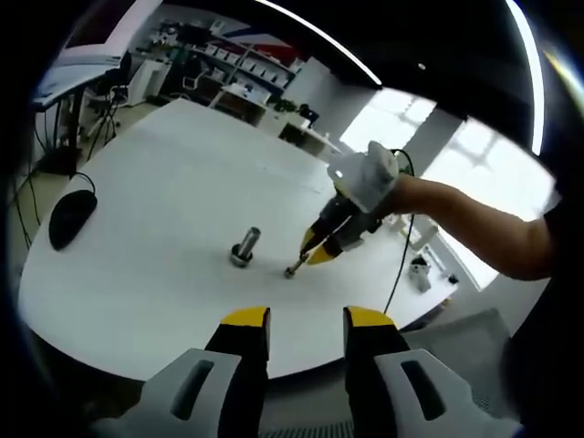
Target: Place the washer onto the threaded stud by aligning its center hole with the stud, sliding it down to the base, and recovering from edge contact or off-axis alignment until the washer reaches the visible bottom stop.
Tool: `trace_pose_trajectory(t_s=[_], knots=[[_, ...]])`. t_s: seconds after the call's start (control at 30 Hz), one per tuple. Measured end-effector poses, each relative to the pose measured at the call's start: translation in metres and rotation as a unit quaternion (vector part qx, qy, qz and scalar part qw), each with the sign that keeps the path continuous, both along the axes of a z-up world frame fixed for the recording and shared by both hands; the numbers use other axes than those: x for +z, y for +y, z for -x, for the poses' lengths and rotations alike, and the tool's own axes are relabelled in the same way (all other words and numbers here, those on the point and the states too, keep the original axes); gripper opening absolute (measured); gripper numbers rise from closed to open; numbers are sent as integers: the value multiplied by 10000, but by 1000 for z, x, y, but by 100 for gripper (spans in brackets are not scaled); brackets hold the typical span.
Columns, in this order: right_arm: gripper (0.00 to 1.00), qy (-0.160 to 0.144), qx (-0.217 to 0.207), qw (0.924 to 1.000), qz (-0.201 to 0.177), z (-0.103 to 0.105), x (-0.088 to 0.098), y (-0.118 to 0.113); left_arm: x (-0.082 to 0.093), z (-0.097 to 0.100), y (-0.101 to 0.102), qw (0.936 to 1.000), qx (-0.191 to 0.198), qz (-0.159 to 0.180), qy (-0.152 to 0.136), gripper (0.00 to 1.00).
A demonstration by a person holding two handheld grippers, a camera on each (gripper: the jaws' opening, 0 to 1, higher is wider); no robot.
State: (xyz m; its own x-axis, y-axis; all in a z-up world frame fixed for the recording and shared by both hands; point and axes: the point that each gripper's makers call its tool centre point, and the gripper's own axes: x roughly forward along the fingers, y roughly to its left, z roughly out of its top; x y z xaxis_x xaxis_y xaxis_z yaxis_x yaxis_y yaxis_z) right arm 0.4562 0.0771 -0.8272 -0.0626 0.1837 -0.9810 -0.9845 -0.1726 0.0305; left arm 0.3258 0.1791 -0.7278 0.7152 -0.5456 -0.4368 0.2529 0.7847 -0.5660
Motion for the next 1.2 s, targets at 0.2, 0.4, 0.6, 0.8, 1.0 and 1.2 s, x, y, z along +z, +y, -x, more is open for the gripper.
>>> trace_pose_trajectory(t_s=[0.2, 0.4, 0.6, 0.8, 1.0, 1.2], knots=[[14, 49, 28, 10000, 38, 2, -10, 1, 2, -4, 14, 9983, 130, -535, -196, 20], [14, 73, 74, 9999, 115, -1, -20, 1, 27, -13, 5, 9839, -347, -1322, -1150, 7], [14, 80, 132, 9997, 166, 0, -27, -1, 40, -25, 4, 9845, -416, -1397, -973, 12], [15, 37, 424, 9987, 271, 5, -31, -5, 60, -35, -3, 9855, -362, -1188, -1154, 13], [28, -147, 169, 9997, 12, 4, -16, -7, 54, -32, -2, 9767, -437, -1682, -1257, 15], [31, -577, -853, 9913, -823, 7, 22, -14, 56, -33, 4, 9705, -367, -1931, -1398, 16]])
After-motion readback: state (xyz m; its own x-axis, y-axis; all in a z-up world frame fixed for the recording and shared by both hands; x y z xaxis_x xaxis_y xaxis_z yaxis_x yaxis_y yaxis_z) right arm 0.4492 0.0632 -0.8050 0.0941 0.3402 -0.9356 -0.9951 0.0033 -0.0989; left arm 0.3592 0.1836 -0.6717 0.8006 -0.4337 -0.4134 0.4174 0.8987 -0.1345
